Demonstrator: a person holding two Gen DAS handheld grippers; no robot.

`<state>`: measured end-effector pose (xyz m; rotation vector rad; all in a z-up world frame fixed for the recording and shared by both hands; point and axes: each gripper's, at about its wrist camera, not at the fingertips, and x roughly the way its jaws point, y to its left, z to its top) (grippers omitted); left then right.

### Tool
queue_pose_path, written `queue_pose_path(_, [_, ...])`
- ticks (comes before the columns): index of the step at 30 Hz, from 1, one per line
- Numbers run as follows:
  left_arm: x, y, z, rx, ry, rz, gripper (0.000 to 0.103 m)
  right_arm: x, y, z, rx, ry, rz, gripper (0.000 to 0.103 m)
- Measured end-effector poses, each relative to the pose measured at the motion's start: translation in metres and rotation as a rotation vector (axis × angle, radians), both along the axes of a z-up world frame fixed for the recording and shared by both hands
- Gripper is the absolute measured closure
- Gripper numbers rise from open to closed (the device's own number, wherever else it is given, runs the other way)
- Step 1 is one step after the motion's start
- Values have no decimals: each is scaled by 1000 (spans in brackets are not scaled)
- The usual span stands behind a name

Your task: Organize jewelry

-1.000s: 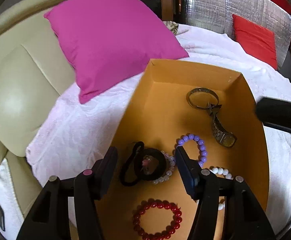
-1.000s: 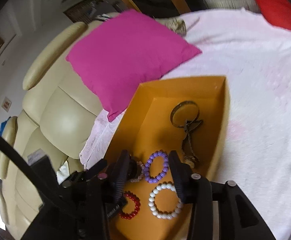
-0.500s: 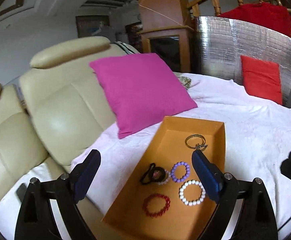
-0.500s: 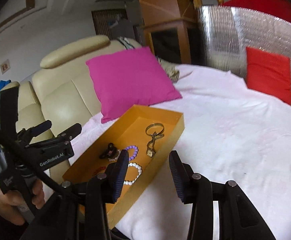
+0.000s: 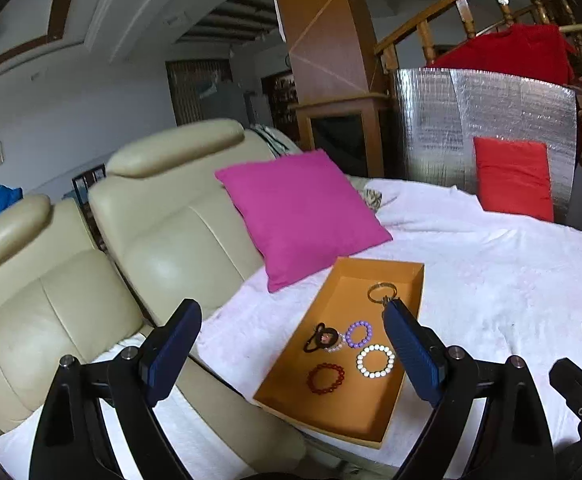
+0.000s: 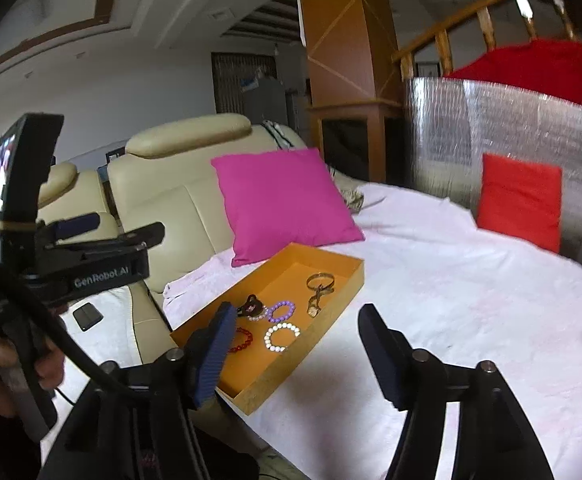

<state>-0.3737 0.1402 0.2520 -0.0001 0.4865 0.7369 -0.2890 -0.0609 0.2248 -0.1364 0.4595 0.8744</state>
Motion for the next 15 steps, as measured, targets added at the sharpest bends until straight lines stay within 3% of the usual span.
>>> queue_pose_path(9, [-55, -15, 30, 74, -46, 34, 10, -56, -28, 32, 29, -42, 9, 32])
queue_pose_path(15, [-81, -20, 43, 82, -77, 47, 10, -84, -29, 46, 32, -69, -22, 29])
